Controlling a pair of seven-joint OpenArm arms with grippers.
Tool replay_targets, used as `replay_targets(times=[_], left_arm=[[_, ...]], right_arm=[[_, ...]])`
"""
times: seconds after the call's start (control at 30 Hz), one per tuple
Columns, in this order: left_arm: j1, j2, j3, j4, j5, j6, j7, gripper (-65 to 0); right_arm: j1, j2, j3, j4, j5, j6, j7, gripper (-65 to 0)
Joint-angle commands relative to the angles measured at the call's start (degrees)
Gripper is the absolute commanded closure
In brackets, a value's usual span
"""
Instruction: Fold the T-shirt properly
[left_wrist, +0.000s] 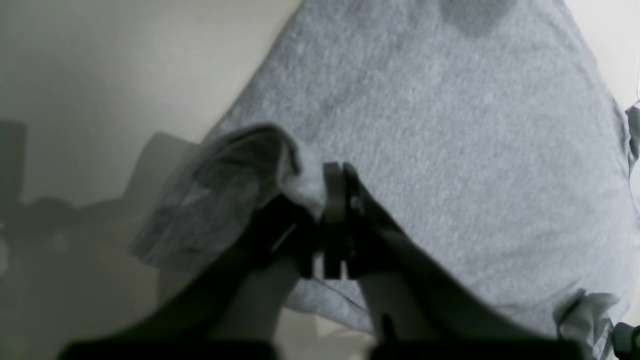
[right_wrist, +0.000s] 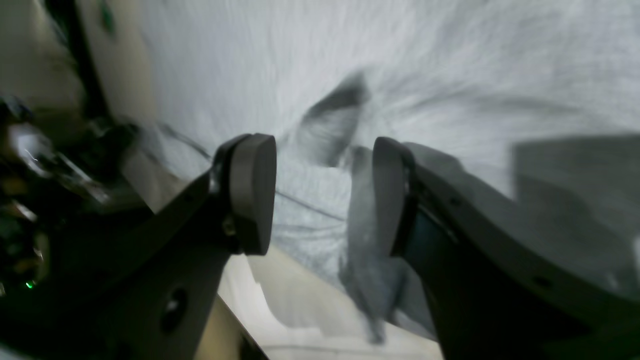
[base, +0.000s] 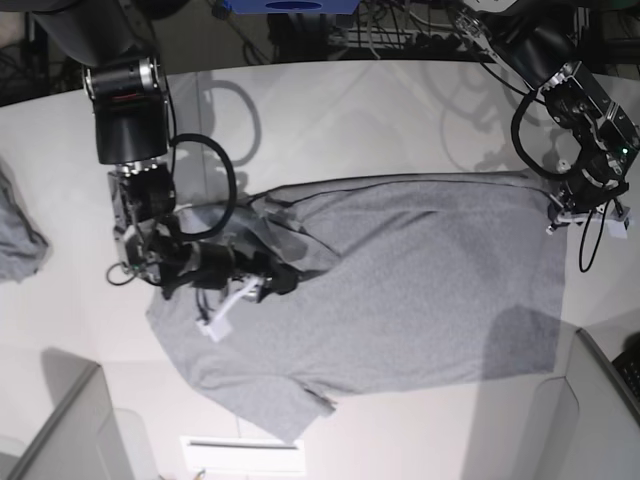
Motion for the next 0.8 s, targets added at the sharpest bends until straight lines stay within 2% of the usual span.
replay_targets(times=[0.0,0.13,0.2,0.27,0.37,0.43,0.47,0.6,0.67,0.77], left_arm=[[-1.8,-0.9,0.1,0.9,-0.8,-0.2,-0.7,-14.5],[-2.8,-0.8,0.1,0.8,-0.9,-0.2,-0.7,-32.6],[-4.0,-0.8,-0.2,0.8,-0.9,-0.2,-0.7,-39.2],[-5.1,-0.8,-0.1,1.2,-1.0,-0.2,-0.7,-42.6],[-4.7,-0.8,-0.3,4.8,-2.6,-0.4,-0.7,-42.6],[-0.3,-0.7,-0.6,10.1,-5.7,-0.4,-0.7,-42.6],[2.6,-0.6,-1.2,12.8,-7.5,-0.4,-0.9,-42.6],[13.7,1.2,-7.1,17.2,-16.0,-0.4,-5.3,-42.6],[18.6,2.1,-9.2,16.4,-20.2,-0.5,-9.0,-42.6],[24.4,2.1,-8.9,13.9,-25.7,-0.6,-13.0,-42.6]], right_arm=[[1.3,0.4,1.3,1.6,0.9,0.3,0.7,-29.6],[-1.0,0.6,4.2,6.9,0.8,0.3,0.7,-29.3],[-3.1,0.6,6.0,11.5,0.7,0.3,0.5,-29.3],[-5.5,0.6,7.7,15.5,0.7,0.3,0.8,-29.1],[-10.5,0.2,12.0,21.9,0.7,0.2,3.6,-29.1],[-14.9,0.1,14.5,25.9,0.7,-0.1,6.9,-29.1],[-17.3,0.1,15.7,27.9,0.7,-1.1,8.6,-29.1],[-27.5,0.1,19.3,34.4,1.0,-11.4,18.6,-29.1],[-31.6,0.1,19.5,35.9,1.0,-13.4,24.2,-29.1],[-35.0,0.1,19.6,35.5,1.0,-13.7,29.3,-29.3]])
